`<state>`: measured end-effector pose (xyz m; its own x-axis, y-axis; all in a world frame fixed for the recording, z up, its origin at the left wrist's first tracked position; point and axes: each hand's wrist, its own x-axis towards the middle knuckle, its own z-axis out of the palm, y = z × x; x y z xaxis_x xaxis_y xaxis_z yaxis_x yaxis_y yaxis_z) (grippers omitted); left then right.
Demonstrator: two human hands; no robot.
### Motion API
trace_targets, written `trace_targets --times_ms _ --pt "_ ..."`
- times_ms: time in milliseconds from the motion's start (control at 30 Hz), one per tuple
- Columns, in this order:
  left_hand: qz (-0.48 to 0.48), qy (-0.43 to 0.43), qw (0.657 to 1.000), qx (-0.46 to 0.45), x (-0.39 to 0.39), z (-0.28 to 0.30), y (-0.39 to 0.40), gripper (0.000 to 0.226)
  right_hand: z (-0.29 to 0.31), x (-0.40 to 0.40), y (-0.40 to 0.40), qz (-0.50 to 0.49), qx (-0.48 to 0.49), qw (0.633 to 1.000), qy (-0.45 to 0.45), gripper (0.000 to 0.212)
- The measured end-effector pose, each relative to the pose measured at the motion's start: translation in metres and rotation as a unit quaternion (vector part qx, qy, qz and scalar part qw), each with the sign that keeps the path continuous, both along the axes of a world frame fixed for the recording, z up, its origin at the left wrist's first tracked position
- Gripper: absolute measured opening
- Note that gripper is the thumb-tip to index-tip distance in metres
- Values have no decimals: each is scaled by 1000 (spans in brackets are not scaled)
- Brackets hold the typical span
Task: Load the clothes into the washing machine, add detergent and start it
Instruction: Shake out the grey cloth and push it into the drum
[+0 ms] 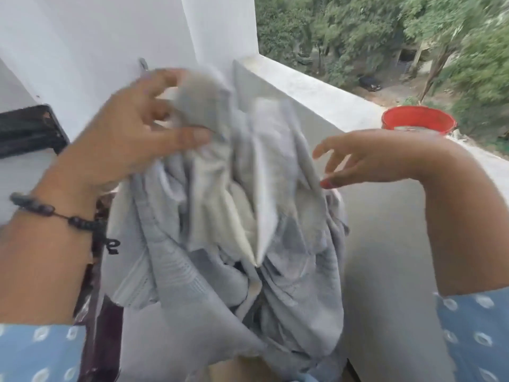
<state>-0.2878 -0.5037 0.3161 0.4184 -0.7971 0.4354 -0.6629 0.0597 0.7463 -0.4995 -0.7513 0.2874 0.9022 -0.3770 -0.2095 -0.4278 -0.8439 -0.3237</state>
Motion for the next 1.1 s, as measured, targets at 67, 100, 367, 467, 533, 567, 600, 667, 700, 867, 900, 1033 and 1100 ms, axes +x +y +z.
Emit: trace_targets --times_ms 67,100,367,467,533,567,600,667,700,867,900,1033,1100 --pt "-45 -5 998 45 -22 -1 -14 81 -4 -2 9 28 20 998 -60 43" --pt "-49 -2 998 32 -28 -2 -18 86 -6 -2 14 36 30 996 -78 46" --pt "11 -42 998 -37 -56 -19 -61 33 -49 38 78 136 195 954 -180 86" --pt "4 -48 999 -19 -63 -25 -67 35 -74 56 92 113 279 918 -259 39" --pt "3 -73 997 18 -58 -32 -62 48 -76 54 86 88 303 898 -307 34" --pt "7 -86 995 41 -54 -37 -57 56 -72 51 81 84 310 888 -329 32" --pt "11 -93 994 61 -49 -45 -52 60 -69 48 78 83 313 881 -345 29" --pt "13 -95 992 80 -42 -61 -43 63 -64 45 72 99 309 879 -350 24" --pt "15 -91 992 82 -40 -69 -39 62 -62 45 71 106 294 883 -350 25" --pt "34 66 982 174 -29 -114 -20 59 -54 40 65 102 316 841 -428 22" --pt "19 100 976 191 -28 -125 -17 50 -50 38 63 98 334 828 -440 21" --pt "8 168 975 145 -15 -144 -4 29 -48 24 45 101 352 835 -411 23" --pt "81 140 982 92 -4 -138 1 16 -54 15 30 67 287 897 -330 44"
